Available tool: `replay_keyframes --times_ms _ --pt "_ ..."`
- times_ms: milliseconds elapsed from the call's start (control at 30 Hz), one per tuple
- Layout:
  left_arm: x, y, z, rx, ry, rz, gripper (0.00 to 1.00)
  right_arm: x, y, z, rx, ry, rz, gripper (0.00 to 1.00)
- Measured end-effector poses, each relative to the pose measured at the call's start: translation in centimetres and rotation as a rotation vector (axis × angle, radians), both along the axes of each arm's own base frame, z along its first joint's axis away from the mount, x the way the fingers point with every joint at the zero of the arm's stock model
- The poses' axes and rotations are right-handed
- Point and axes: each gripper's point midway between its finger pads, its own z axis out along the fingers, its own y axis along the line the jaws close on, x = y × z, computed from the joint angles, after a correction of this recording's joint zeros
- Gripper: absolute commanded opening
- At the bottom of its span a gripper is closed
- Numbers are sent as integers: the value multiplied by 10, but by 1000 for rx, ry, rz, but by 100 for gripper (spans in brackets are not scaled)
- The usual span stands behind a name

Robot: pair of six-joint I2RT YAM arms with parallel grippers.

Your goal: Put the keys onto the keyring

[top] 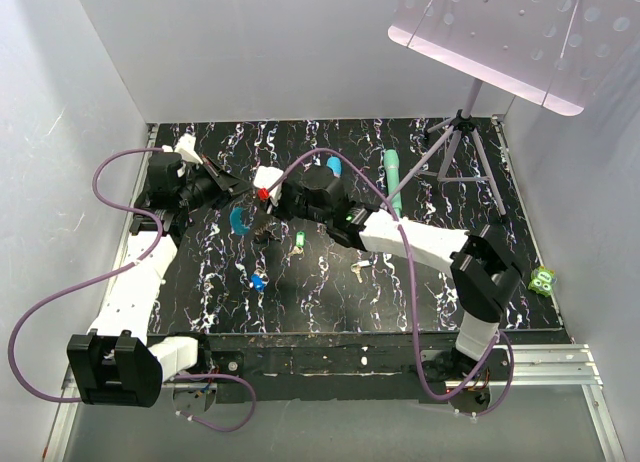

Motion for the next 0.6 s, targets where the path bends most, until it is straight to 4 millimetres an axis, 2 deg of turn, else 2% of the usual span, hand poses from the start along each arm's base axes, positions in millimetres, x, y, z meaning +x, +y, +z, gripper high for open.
replay_keyframes --times_ms 133,367,600 --pt "-1 -1 -1 -3 3 -4 0 1 2 -6 -10 5 -4 40" --pt "-1 -1 -1 -4 3 -7 0 5 2 -1 -2 -5 -27 33" --pt "-2 0 0 -4 -1 -6 0 10 -1 0 -3 -15 -60 30"
